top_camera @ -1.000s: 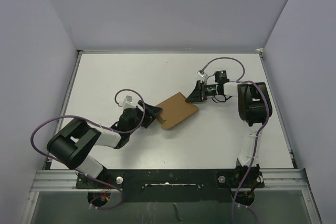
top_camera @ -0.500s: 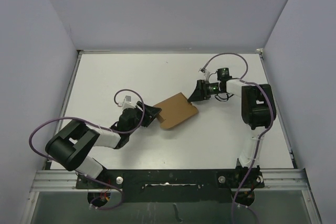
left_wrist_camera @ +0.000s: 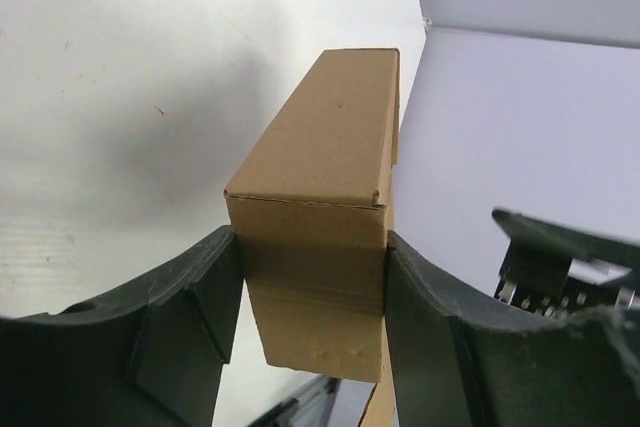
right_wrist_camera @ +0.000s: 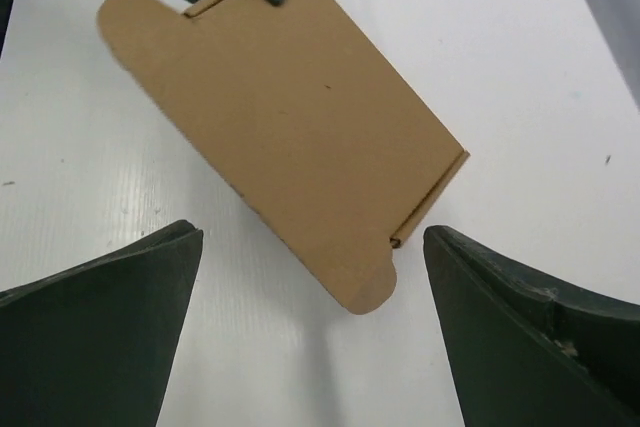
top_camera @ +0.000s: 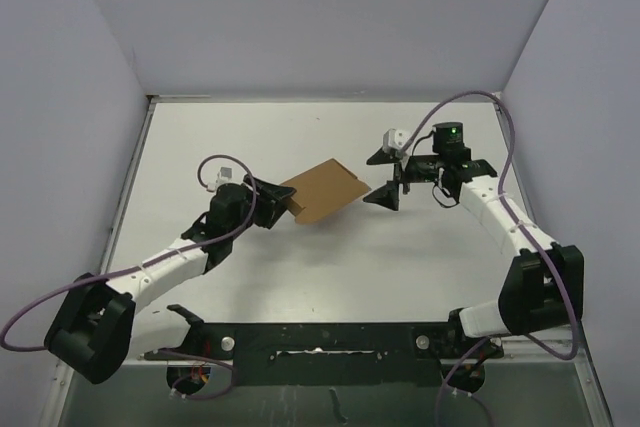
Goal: Fold the paper box
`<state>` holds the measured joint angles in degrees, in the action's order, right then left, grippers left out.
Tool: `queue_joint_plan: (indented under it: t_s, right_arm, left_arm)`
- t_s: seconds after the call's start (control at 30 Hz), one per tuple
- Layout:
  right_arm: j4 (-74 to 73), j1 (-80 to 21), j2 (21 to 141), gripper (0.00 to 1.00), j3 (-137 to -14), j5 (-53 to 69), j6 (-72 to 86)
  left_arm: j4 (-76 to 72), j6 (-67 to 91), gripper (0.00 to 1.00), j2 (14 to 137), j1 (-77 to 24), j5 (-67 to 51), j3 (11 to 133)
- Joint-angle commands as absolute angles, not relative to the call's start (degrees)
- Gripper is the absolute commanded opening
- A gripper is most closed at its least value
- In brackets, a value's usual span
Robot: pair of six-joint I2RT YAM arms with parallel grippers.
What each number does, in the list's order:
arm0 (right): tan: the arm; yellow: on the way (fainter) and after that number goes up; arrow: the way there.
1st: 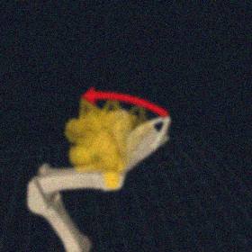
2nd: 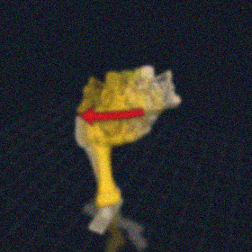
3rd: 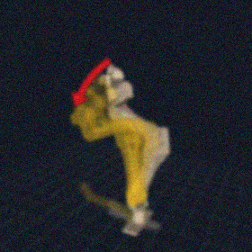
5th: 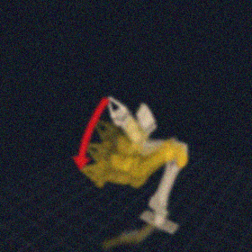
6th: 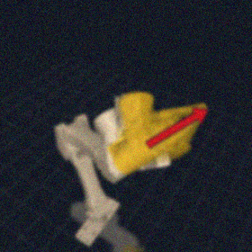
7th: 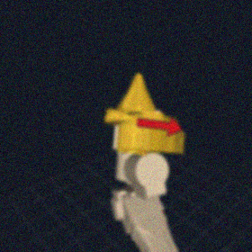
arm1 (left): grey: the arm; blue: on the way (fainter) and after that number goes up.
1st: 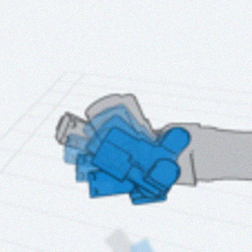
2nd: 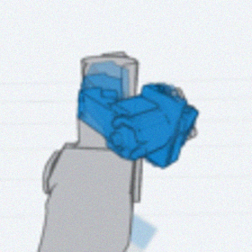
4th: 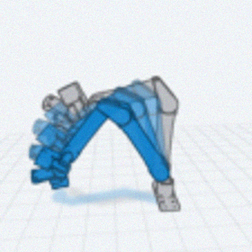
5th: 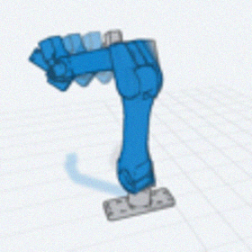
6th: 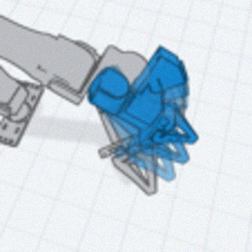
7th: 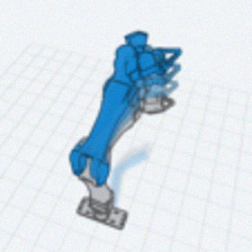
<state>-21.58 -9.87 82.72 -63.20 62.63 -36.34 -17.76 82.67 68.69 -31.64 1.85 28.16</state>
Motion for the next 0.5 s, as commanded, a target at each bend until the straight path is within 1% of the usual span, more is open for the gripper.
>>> queue_joint_plan:
  t_s: [0.0,0.1,0.17,0.33,0.47]
  right_arm:
    - [-18.7,-11.8,75.8,0.98,-57.8,65.5,-53.9]
    - [-18.3,-16.6,72.4,0.98,-54.9,60.1,-59.8]
    - [-15.3,-19.7,71.0,0.98,-52.8,55.4,-60.6]
    - [-9.7,-26.0,72.7,0.98,-49.6,47.2,-61.2]
    - [-4.0,-31.3,75.3,0.98,-47.3,38.0,-63.0]
  left_arm:
    - [-2.2,86.4,0.31,66.2,-28.5,-4.9,34.5]
    - [3.0,87.4,0.31,67.1,-26.8,-8.6,37.9]
    - [6.9,87.9,0.31,68.0,-26.3,-10.0,40.0]
    - [6.6,90.0,0.31,70.4,-26.1,-11.5,41.6]
    - [5.5,91.8,0.31,72.3,-26.3,-12.6,41.9]
